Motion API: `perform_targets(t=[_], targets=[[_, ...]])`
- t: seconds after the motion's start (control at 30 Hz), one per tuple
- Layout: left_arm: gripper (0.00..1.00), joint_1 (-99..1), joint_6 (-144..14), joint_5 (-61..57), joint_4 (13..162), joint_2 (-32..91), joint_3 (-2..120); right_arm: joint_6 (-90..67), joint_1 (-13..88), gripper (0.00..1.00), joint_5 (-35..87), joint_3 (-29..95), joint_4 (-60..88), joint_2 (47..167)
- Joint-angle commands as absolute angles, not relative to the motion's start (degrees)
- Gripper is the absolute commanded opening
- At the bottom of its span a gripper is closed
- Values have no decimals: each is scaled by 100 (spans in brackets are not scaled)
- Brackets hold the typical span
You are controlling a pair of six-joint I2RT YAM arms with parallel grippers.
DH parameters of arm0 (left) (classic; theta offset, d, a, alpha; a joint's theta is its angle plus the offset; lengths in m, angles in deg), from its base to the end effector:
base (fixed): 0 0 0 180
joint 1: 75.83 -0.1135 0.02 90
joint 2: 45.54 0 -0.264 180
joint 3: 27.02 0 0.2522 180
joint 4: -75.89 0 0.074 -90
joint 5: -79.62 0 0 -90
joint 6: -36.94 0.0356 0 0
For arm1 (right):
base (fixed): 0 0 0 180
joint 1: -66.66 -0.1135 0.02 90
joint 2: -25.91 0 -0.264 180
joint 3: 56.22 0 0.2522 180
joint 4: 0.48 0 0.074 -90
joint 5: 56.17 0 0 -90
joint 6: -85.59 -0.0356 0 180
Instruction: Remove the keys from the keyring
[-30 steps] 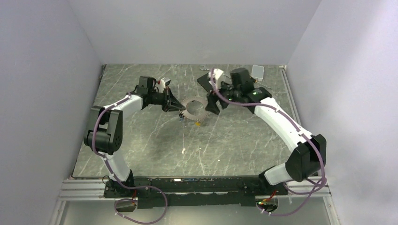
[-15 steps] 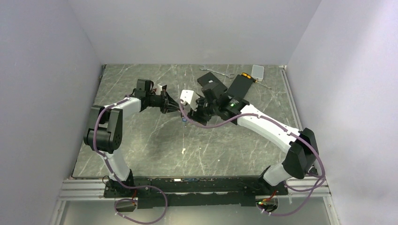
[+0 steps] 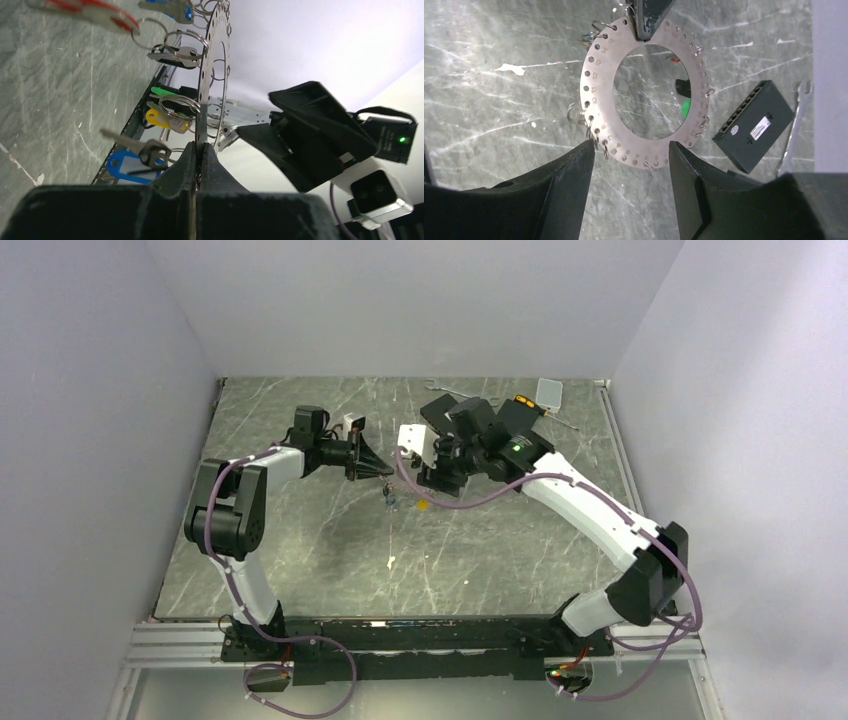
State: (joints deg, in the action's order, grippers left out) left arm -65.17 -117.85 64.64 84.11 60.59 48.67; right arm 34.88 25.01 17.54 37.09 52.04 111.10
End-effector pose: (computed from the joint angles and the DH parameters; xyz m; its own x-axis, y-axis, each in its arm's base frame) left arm 0.3629 -0.1033 0.1874 -0.9755 -0.0544 0.2134 -0.2193 0.1533 -0.9635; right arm 0.2361 0.2233 0.3365 0.0942 -0.7297 -0.6772 -0.9407 0.1576 -0.3005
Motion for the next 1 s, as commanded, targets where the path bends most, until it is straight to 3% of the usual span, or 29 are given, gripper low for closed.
perform_targets(t=[0.0, 0.6, 0.77, 0.97], targets=[[0, -6383, -11002, 7131, 8546, 5922, 5225, 4049, 2496, 62, 996, 4071, 6003, 10602], [0, -6027, -11220, 7571, 8055, 5764, 5202, 3687, 2371, 65, 1002, 2870, 5161, 10187], [0, -5951, -11169, 7708, 8040, 5781, 5236, 3772, 2333, 62, 1412, 2514, 4787, 10108], [0, -5825, -11147, 7828, 8002, 5838, 5279, 3601, 2333, 52, 1599, 2562, 4548, 10061]])
